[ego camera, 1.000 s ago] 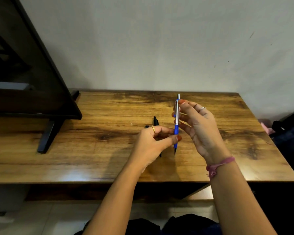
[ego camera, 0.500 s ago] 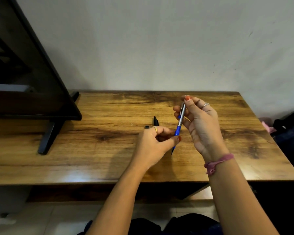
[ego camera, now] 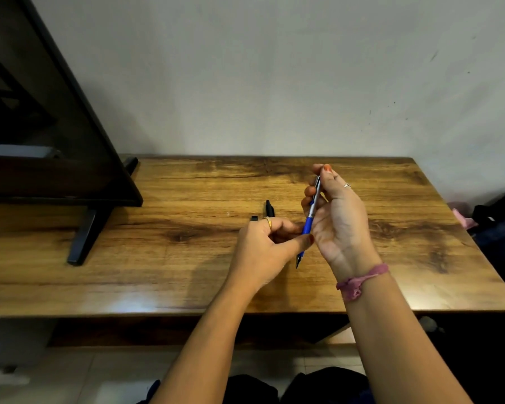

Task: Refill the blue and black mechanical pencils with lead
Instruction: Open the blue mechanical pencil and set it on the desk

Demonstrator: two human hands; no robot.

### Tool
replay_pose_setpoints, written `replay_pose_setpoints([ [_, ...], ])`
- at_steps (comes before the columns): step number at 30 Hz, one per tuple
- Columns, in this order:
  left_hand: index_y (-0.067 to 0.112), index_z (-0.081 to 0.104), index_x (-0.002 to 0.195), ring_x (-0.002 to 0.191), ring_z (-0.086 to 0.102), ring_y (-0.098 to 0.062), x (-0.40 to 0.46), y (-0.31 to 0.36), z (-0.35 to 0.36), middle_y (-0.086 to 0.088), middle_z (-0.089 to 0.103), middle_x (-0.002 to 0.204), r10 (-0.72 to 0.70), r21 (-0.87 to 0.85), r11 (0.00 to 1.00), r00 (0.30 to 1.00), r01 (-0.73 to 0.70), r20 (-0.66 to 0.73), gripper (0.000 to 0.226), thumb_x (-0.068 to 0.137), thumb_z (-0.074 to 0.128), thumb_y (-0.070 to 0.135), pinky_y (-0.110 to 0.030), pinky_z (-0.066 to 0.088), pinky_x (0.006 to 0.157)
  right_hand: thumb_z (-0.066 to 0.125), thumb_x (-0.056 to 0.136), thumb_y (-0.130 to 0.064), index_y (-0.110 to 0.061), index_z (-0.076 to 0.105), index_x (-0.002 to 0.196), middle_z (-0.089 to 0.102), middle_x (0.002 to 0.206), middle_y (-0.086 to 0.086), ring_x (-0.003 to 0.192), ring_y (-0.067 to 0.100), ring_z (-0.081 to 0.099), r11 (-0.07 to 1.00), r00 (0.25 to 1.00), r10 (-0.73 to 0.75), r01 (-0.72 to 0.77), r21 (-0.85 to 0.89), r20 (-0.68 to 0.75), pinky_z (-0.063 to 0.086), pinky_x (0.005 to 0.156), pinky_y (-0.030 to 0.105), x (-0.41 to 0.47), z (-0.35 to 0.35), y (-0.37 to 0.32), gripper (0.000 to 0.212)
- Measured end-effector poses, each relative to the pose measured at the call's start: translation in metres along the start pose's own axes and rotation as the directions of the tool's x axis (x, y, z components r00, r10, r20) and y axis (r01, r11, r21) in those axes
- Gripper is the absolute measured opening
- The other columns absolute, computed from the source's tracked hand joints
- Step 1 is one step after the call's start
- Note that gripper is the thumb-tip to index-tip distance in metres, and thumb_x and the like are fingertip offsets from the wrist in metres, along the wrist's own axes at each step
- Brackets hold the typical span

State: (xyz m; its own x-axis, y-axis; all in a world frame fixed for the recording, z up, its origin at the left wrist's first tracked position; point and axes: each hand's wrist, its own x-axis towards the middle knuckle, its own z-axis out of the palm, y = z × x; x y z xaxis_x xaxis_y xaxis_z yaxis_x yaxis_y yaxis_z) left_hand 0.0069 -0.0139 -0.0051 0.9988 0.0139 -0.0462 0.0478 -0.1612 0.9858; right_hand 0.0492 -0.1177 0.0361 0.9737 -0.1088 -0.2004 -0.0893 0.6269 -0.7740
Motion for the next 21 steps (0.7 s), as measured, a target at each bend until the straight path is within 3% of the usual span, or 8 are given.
replay_pose_setpoints([
  [4,0.021,0.075,0.083,0.076,0.070,-0.012,0.001,0.000,0.000,0.004,0.075,0.078,-0.004,0.006,1.000,1.000,0.004,0.012,0.015,0.071,0.082,0.024,-0.033,0.059,0.072,0.047,0.099,-0.013,-0.011,0.064,0.087,0.056,0.068,-0.005,0.053,0.004,0.050,1.000,1.000,0.011,-0.010,0.007,-0.011,0.042,0.050,0.014,-0.001,-0.001,0.000,0.021],
  [10,0.025,0.074,0.075,0.065,0.066,-0.005,0.001,-0.001,0.000,0.006,0.073,0.071,-0.006,-0.005,1.000,1.000,0.006,0.004,0.012,0.068,0.084,0.026,-0.023,0.054,0.061,0.048,0.099,-0.016,-0.012,0.064,0.089,0.057,0.068,-0.006,0.051,0.003,0.052,0.998,0.999,0.044,-0.043,0.049,-0.015,0.044,0.049,0.014,-0.002,-0.004,-0.001,0.019],
  [14,0.025,0.074,0.078,0.068,0.068,-0.005,0.001,-0.002,-0.001,0.007,0.074,0.073,-0.019,-0.008,1.000,1.000,0.019,0.017,0.014,0.068,0.084,0.026,-0.021,0.056,0.063,0.049,0.098,-0.017,-0.012,0.064,0.089,0.058,0.066,-0.007,0.051,0.003,0.052,0.996,0.998,0.067,-0.067,0.065,0.008,0.044,0.050,0.014,-0.002,-0.005,-0.001,0.018],
  [18,0.022,0.075,0.082,0.074,0.070,-0.012,0.001,-0.002,-0.002,0.004,0.074,0.076,-0.033,-0.002,0.999,0.999,0.033,0.024,0.017,0.068,0.084,0.027,-0.030,0.058,0.069,0.049,0.098,-0.018,-0.013,0.063,0.089,0.058,0.065,-0.007,0.051,0.004,0.051,0.989,0.993,0.106,-0.110,0.093,0.048,0.044,0.050,0.014,0.000,-0.008,-0.002,0.018],
  [21,0.027,0.074,0.078,0.073,0.069,-0.008,0.000,-0.002,-0.002,0.008,0.074,0.075,-0.015,-0.002,1.000,0.999,0.015,0.032,0.014,0.068,0.083,0.027,-0.027,0.058,0.069,0.049,0.098,-0.019,-0.014,0.063,0.088,0.057,0.066,-0.007,0.051,0.004,0.050,0.987,0.990,0.125,-0.130,0.096,0.063,0.041,0.053,0.016,0.001,-0.010,-0.003,0.018],
])
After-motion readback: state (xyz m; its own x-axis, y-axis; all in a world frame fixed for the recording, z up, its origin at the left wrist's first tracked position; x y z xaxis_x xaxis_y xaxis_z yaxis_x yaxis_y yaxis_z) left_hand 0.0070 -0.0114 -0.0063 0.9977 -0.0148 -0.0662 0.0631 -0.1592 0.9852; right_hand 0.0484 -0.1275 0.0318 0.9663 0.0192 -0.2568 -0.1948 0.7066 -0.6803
